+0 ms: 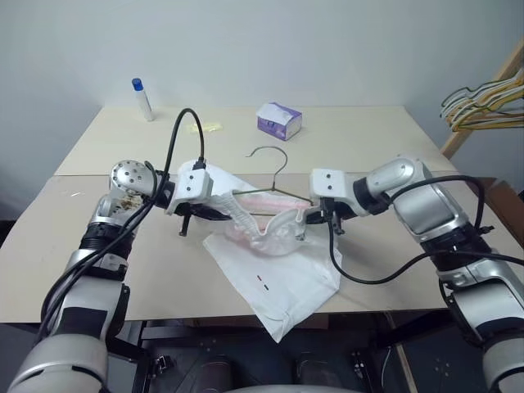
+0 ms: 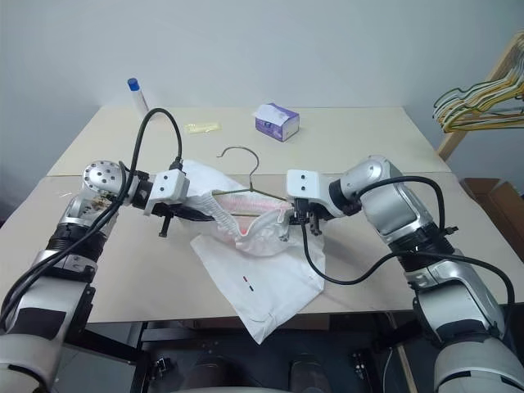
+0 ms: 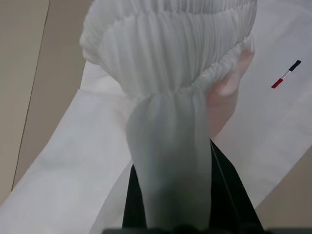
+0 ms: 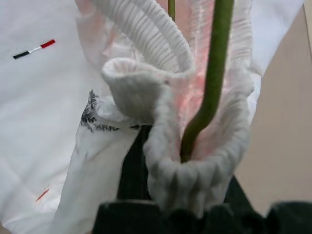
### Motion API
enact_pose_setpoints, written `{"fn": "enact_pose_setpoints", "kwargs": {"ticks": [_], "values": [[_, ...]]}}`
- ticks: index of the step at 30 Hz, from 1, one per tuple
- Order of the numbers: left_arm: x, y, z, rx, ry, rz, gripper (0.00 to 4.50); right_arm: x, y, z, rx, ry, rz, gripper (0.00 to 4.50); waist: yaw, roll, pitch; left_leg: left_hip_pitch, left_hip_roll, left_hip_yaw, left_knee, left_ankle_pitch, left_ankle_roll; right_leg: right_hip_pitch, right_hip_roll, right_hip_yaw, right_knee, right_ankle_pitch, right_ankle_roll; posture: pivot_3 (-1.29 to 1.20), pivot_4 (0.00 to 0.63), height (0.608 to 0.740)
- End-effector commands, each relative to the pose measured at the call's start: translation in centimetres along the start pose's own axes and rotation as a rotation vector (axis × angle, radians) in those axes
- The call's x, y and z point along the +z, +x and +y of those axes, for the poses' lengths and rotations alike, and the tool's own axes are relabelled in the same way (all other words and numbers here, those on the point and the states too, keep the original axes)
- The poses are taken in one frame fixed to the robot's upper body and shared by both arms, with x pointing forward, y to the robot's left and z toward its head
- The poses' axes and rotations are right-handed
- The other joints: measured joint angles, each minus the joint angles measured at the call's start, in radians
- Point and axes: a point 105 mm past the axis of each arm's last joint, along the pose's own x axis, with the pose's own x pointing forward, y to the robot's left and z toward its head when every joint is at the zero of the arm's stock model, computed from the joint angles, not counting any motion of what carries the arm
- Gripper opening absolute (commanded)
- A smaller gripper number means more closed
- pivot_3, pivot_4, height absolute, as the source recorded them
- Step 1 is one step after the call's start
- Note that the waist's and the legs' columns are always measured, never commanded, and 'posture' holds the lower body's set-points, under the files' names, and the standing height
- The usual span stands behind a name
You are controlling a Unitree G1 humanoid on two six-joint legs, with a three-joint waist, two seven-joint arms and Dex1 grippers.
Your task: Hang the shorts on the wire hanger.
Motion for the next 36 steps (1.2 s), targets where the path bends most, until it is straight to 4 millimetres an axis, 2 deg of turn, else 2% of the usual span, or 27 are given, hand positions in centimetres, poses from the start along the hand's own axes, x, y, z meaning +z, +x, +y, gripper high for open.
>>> {"fn": "enact_pose_setpoints", "kwargs": {"ticks": [1,5,6,7,18,21,22,25,30,32,36], "values": [[1.9,-0.6,1.2,0.032,0.071,-0.043,0.1,0.0,-0.4,-0.5,-0.023,-0.001,0.014,0.01,0.0,0.0,0.0,0.0,0.0,0.0,0.0,0.0,0.0,0.0,0.0,0.0,0.0,0.0,0.0,-0.01,0.0,0.74],[2.3,-0.9,1.4,0.041,0.063,-0.07,0.1,-0.2,-0.8,-0.1,-0.015,0.041,-0.012,0.01,-0.001,0.0,0.0,0.0,0.0,0.0,0.0,0.0,0.0,0.0,0.0,0.0,0.0,0.0,0.0,-0.01,0.0,0.74],[2.4,-1.1,1.4,0.037,0.054,-0.074,0.75,-0.2,-1.0,0.1,-0.01,0.062,-0.025,0.0,0.0,0.0,0.0,0.0,0.0,0.0,0.0,0.0,0.0,0.0,0.0,0.0,0.0,0.0,0.0,-0.01,0.0,0.74],[2.5,-1.3,1.4,0.039,0.046,-0.082,0.9,-0.3,-1.2,0.3,-0.008,0.078,-0.036,0.0,0.001,0.0,0.0,0.0,0.0,0.0,0.0,0.0,0.0,0.0,0.0,0.0,0.0,0.0,0.0,0.0,0.0,0.74],[4.8,-6.2,5.6,0.392,-0.021,-0.253,4.36,-3.4,-3.6,3.4,-0.096,0.504,-0.15,0.0,0.003,0.0,0.0,0.0,0.0,-0.001,0.0,0.0,0.0,0.0,0.0,0.0,0.0,0.0,0.0,0.0,0.0,0.74],[6.2,-7.3,6.8,0.529,-0.025,-0.341,4.47,-4.8,-4.6,3.8,-0.194,0.667,-0.159,0.0,0.005,0.0,0.0,0.0,0.0,-0.001,0.0,0.0,0.0,0.0,0.0,0.0,0.0,0.0,0.0,-0.01,0.0,0.74],[7.2,-7.6,7.1,0.566,-0.075,-0.417,4.47,-5.4,-5.3,3.9,-0.242,0.738,-0.167,0.0,0.005,0.0,0.0,0.0,0.0,-0.001,0.001,0.0,0.0,0.0,0.0,0.0,0.0,0.0,0.0,-0.02,0.0,0.74],[9.7,-8.0,6.8,0.601,-0.175,-0.589,4.47,-6.5,-7.1,4.3,-0.377,0.904,-0.198,0.0,0.01,0.0,0.0,-0.001,0.0,-0.002,0.001,0.0,0.0,0.0,-0.001,-0.001,0.0,0.0,0.0,-0.04,0.0,0.74],[12.7,-6.5,4.5,0.528,-0.353,-0.789,4.47,-9.5,-10.4,4.5,-0.64,1.205,-0.187,0.0,0.003,0.0,-0.001,0.0,0.0,-0.003,0.001,0.0,0.0,0.001,-0.001,0.001,0.002,0.0,0.0,-0.07,0.0,0.74],[13.8,-5.4,3.6,0.46,-0.418,-0.815,4.47,-10.6,-11.6,4.7,-0.74,1.261,-0.185,0.0,-0.001,0.0,-0.001,0.001,0.0,-0.004,0.001,0.0,0.0,0.001,-0.001,0.002,0.001,0.0,0.0,-0.08,0.007,0.74],[15.8,-4.5,2.8,0.406,-0.435,-0.859,4.47,-12.5,-13.7,4.6,-0.923,1.337,-0.178,0.0,-0.011,0.0,-0.001,0.003,-0.001,-0.003,0.0,0.0,0.0,0.001,-0.001,0.003,-0.001,0.0,0.0,-0.1,0.012,0.74]]}}
